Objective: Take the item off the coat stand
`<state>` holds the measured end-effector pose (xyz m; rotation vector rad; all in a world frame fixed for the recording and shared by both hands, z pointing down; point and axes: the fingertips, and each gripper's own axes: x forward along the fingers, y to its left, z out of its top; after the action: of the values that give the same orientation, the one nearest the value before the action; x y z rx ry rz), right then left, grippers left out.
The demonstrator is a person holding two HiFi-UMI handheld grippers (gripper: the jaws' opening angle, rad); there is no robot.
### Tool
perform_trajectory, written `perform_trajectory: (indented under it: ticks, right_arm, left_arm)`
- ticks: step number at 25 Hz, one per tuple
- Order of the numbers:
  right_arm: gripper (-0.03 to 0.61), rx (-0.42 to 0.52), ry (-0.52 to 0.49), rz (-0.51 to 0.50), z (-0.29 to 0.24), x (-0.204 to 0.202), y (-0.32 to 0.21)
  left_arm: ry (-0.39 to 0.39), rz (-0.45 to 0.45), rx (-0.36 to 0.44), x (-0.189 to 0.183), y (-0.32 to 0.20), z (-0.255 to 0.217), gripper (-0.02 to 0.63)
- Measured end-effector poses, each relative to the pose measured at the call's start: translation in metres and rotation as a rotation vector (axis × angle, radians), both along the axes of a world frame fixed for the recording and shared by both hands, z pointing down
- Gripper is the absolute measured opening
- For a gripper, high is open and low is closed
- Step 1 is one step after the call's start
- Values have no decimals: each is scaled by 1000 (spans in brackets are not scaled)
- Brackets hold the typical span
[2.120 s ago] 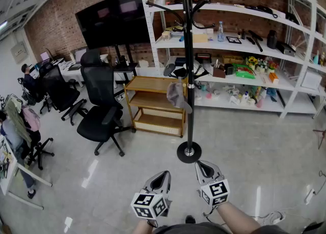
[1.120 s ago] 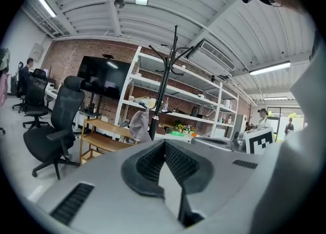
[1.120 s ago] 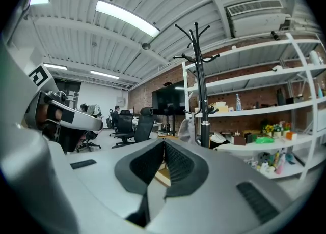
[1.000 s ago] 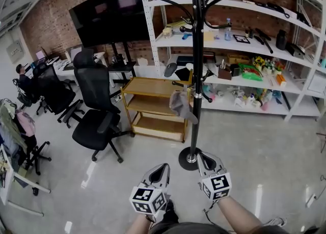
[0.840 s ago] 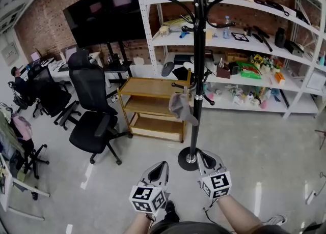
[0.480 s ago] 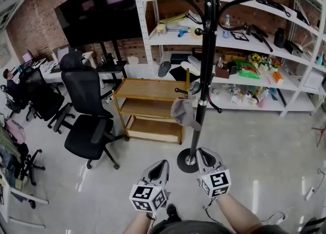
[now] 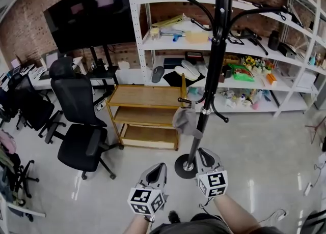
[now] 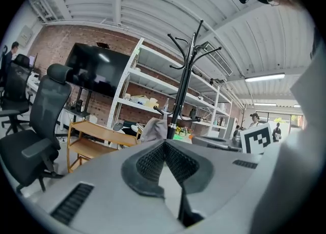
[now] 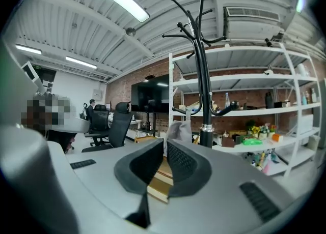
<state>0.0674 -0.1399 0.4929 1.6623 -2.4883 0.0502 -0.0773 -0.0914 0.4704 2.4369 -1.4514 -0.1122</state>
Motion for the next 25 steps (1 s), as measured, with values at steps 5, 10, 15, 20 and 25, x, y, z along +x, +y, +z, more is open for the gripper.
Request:
perform_trajectory:
  ticks: [5,10,15,20,25]
  right_arm:
    - [9,14,5,37,-6,1,-15]
    - [11,2,6,49,2,4,-40]
    - [57,-28,4,20,0,1,-74]
    - [91,-35,33,15,0,-1,-116]
    - [149,-50,79,25,3,-3,-147]
  left_arm:
    - [-14,9,0,-12,-18,1,8]
    - [-21,22,-1,-10,-37,4,8]
    - [-35,25,1,-4,-61,1,8]
    - [-55,33,15,1,-95,-3,8]
    - [-43,37,7,10,-124,-2,8]
